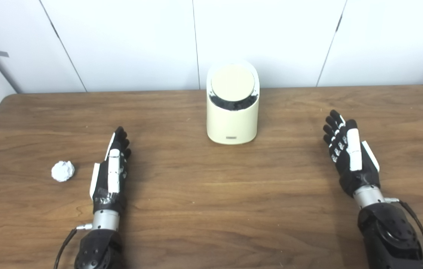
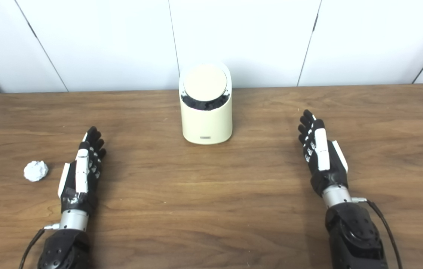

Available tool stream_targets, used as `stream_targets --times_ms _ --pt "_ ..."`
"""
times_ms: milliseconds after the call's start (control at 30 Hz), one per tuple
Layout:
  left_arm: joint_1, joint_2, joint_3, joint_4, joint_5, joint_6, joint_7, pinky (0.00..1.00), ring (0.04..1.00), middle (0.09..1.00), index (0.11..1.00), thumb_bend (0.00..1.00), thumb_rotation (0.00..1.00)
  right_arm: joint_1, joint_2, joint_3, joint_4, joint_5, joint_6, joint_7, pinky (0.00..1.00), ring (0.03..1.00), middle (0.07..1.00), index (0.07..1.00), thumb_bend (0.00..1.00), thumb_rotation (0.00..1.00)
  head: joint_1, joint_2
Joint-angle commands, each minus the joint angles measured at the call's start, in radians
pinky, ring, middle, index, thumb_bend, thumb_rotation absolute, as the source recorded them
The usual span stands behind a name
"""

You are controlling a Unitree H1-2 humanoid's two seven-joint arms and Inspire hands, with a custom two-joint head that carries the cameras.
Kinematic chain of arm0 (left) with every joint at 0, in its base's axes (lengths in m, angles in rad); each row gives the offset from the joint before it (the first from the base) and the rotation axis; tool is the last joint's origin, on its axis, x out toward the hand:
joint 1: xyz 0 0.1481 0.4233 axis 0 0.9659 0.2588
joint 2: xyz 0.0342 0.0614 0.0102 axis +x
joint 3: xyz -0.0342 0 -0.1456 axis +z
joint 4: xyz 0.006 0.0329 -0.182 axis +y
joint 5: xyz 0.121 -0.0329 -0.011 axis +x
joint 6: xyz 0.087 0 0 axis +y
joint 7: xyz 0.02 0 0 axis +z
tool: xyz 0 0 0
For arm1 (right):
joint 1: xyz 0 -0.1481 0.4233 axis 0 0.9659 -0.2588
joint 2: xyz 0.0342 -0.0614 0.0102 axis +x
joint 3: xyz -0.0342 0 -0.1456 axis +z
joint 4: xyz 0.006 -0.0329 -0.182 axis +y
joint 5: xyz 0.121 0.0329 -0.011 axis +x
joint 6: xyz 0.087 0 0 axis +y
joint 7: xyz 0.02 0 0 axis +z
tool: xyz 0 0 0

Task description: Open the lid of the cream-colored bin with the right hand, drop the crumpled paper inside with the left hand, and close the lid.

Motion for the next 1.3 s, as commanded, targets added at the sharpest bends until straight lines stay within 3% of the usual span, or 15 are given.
stream_targets --times_ms 0,200,300,400,667,800,1067,1267 --pt "0.010 0.000 -0.008 -0.008 0.007 -0.045 -0.007 1.00 0.996 0.997 1.000 0.37 0.99 -0.042 -0.029 0.005 -0.046 -0.022 -0.032 0.008 1.00 0.976 0.971 0.956 0.64 1.00 -0.001 -0.001" --pt "0.010 -0.009 -0.015 -0.001 0.020 -0.056 -0.002 1.00 1.000 0.994 1.000 0.39 0.98 -0.115 -0.073 0.024 -0.058 -0.070 0.001 0.012 0.98 0.960 0.961 0.928 0.65 0.86 0.000 -0.014" --pt "0.007 -0.017 -0.017 0.009 0.019 -0.063 -0.001 1.00 1.000 0.995 1.000 0.40 0.98 -0.165 -0.099 0.034 -0.033 -0.086 -0.014 0.024 0.98 0.963 0.959 0.922 0.64 0.86 0.007 -0.022" --pt "0.007 -0.024 -0.021 0.010 0.027 -0.057 0.004 1.00 1.000 0.999 1.000 0.39 0.99 -0.215 -0.117 0.044 -0.026 -0.105 0.015 0.028 0.99 0.964 0.956 0.915 0.68 0.83 0.016 -0.025" --pt "0.012 -0.046 -0.023 0.000 0.050 -0.032 0.026 1.00 1.000 0.994 1.000 0.39 1.00 -0.311 -0.138 0.088 -0.020 -0.164 0.013 0.049 0.96 0.936 0.940 0.912 0.57 0.73 0.022 -0.026" --pt "0.013 -0.050 -0.022 0.002 0.053 -0.036 0.029 1.00 1.000 0.992 1.000 0.40 0.99 -0.349 -0.137 0.111 -0.029 -0.189 0.036 0.059 0.96 0.939 0.946 0.908 0.58 0.79 0.021 -0.028" --pt "0.012 -0.050 -0.026 0.007 0.053 -0.037 0.032 1.00 1.000 0.985 1.000 0.40 0.99 -0.429 -0.154 0.208 -0.030 -0.384 0.068 0.044 0.88 0.918 0.934 0.911 0.61 0.86 0.015 -0.029" --pt "0.012 -0.049 -0.026 0.009 0.047 -0.035 0.032 1.00 1.000 0.985 1.000 0.42 0.97 -0.496 -0.151 0.252 0.002 -0.466 0.087 0.062 0.82 0.900 0.940 0.921 0.62 0.80 0.015 -0.029"
